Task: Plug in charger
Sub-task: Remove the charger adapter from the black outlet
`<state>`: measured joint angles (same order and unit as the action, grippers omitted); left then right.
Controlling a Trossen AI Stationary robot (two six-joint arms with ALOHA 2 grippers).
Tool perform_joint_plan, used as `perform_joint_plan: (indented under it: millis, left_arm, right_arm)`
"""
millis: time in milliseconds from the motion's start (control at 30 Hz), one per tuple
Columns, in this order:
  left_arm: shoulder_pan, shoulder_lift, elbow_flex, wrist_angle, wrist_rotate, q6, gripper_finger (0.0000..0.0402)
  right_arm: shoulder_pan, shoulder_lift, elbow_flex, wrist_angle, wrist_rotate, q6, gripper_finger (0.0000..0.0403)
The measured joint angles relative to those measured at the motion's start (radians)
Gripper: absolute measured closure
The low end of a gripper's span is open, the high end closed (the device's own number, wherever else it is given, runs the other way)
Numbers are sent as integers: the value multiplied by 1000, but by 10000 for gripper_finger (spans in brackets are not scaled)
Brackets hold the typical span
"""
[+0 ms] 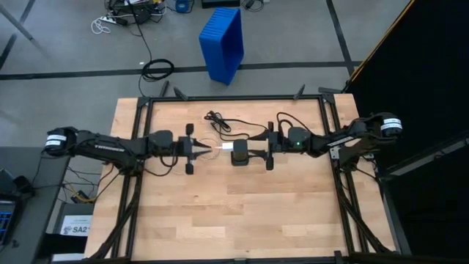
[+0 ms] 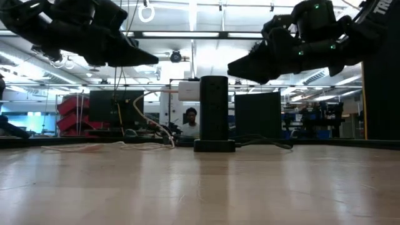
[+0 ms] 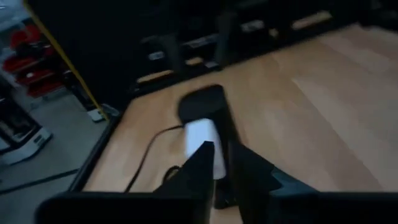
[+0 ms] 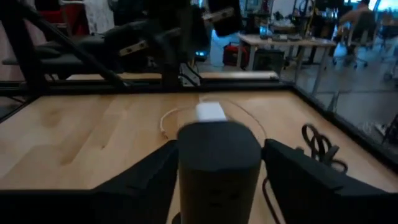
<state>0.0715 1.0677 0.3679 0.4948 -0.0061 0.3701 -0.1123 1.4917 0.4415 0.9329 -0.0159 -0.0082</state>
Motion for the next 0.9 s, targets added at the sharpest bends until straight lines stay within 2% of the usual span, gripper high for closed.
perform_joint_plan:
  millis: [200,400,600,767,900]
  left_arm:
    - [-29,133,71,11,-58,57,264]
    - [-50,187,124,16,-107,119,214]
    - [-66,211,131,15,-185,180,183]
    - [-74,250,130,23,-186,178,168]
    - [-80,281,130,43,-210,177,165]
  right_arm:
    - [1,86,27,38,-11,11,124]
    - [1,151,78,38,-31,15,97]
    - [-9,200,105,36,-41,15,85]
    - [-12,247,139,35,-42,15,92]
    - [-19,287,170,35,-85,15,95]
